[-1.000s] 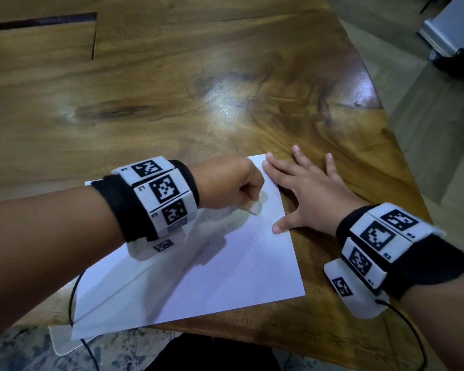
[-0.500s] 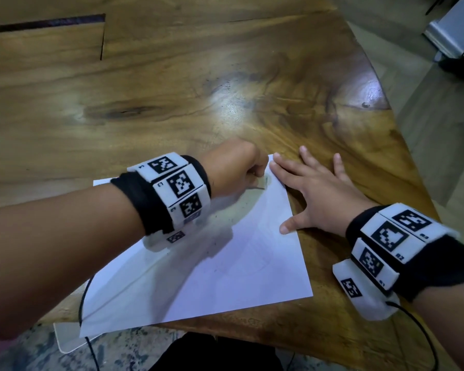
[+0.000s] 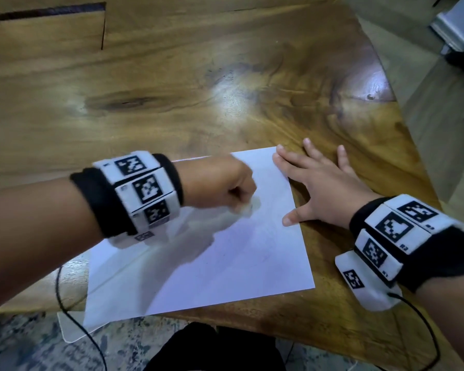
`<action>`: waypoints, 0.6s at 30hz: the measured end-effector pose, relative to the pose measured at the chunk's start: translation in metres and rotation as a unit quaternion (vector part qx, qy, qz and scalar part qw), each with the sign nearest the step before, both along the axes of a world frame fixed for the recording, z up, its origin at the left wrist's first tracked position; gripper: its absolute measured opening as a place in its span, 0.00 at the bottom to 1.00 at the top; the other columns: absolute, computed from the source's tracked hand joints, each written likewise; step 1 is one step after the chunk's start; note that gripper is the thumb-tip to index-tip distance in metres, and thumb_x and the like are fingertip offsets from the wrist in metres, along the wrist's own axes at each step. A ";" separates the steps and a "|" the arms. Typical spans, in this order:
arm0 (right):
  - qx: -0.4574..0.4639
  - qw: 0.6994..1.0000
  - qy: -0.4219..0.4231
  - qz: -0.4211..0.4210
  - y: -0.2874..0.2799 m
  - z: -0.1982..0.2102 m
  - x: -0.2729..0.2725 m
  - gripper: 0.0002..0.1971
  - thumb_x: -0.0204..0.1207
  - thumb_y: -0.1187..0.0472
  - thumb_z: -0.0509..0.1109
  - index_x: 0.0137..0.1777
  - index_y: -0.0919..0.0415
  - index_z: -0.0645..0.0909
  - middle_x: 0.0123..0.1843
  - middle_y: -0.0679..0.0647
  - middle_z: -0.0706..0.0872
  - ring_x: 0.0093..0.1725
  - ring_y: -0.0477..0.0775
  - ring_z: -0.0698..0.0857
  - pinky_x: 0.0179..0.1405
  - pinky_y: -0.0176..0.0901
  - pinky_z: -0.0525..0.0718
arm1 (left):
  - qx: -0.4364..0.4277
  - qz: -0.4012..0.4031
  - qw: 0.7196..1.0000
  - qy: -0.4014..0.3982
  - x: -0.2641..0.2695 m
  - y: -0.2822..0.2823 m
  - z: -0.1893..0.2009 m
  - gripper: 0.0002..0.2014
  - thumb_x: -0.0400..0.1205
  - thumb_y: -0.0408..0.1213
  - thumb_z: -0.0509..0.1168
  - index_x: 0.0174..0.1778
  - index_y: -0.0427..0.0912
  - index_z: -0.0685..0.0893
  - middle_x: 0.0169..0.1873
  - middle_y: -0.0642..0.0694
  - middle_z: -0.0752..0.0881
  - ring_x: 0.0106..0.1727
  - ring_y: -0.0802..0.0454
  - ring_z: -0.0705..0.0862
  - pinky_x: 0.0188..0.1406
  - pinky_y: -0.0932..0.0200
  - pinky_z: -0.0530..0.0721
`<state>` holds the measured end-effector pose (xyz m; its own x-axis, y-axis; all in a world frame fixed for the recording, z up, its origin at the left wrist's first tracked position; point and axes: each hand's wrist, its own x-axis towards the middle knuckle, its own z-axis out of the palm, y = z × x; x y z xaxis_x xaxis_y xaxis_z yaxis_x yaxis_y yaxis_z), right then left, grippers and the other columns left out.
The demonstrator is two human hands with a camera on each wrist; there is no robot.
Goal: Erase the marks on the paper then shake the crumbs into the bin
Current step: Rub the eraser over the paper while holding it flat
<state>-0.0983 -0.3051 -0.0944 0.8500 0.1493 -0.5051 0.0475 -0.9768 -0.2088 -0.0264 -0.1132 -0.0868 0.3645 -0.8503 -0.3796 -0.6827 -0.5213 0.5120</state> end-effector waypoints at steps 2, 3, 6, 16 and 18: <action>0.001 1.000 0.000 -0.001 0.000 0.000 0.000 0.57 0.59 0.35 0.74 0.80 0.39 0.37 0.80 0.29 0.35 0.80 0.45 0.28 0.74 0.68 0.28 | 0.045 -0.032 0.998 0.040 -0.006 0.007 0.002 0.04 0.72 0.37 0.71 0.40 0.42 0.88 0.41 0.46 0.87 0.43 0.50 0.82 0.43 0.59 0.79; 0.000 1.000 0.000 -0.001 0.000 0.000 0.000 0.57 0.59 0.35 0.74 0.79 0.39 0.37 0.80 0.29 0.35 0.80 0.45 0.28 0.74 0.68 0.28 | 0.039 -0.021 0.998 0.035 -0.004 0.004 0.002 0.05 0.72 0.36 0.71 0.41 0.42 0.88 0.42 0.46 0.87 0.43 0.50 0.82 0.44 0.58 0.79; -0.003 1.000 -0.002 0.002 0.001 0.001 -0.001 0.57 0.59 0.34 0.73 0.79 0.39 0.36 0.80 0.29 0.34 0.80 0.45 0.29 0.74 0.67 0.28 | -0.023 0.061 0.996 -0.055 0.012 -0.015 0.001 0.07 0.72 0.38 0.71 0.42 0.39 0.87 0.42 0.42 0.87 0.45 0.44 0.83 0.43 0.56 0.77; 0.008 1.000 -0.002 0.000 0.000 -0.001 -0.001 0.57 0.59 0.35 0.74 0.80 0.39 0.37 0.80 0.29 0.34 0.80 0.45 0.28 0.75 0.67 0.28 | -0.035 0.028 0.999 0.000 -0.002 0.009 -0.005 0.03 0.70 0.32 0.71 0.38 0.40 0.88 0.38 0.45 0.86 0.38 0.55 0.79 0.40 0.68 0.76; 0.011 1.000 -0.003 0.000 0.000 -0.001 -0.001 0.57 0.59 0.35 0.73 0.80 0.39 0.37 0.80 0.29 0.34 0.80 0.45 0.29 0.74 0.66 0.27 | -0.085 0.089 0.989 -0.078 0.010 -0.004 -0.005 0.04 0.70 0.33 0.72 0.37 0.36 0.87 0.38 0.41 0.86 0.40 0.45 0.81 0.41 0.57 0.77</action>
<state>-0.0997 -0.3051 -0.0952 0.8529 0.1600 -0.4970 0.0486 -0.9721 -0.2295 -0.0164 -0.1167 -0.0922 0.5568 -0.8143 -0.1640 -0.6655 -0.5555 0.4986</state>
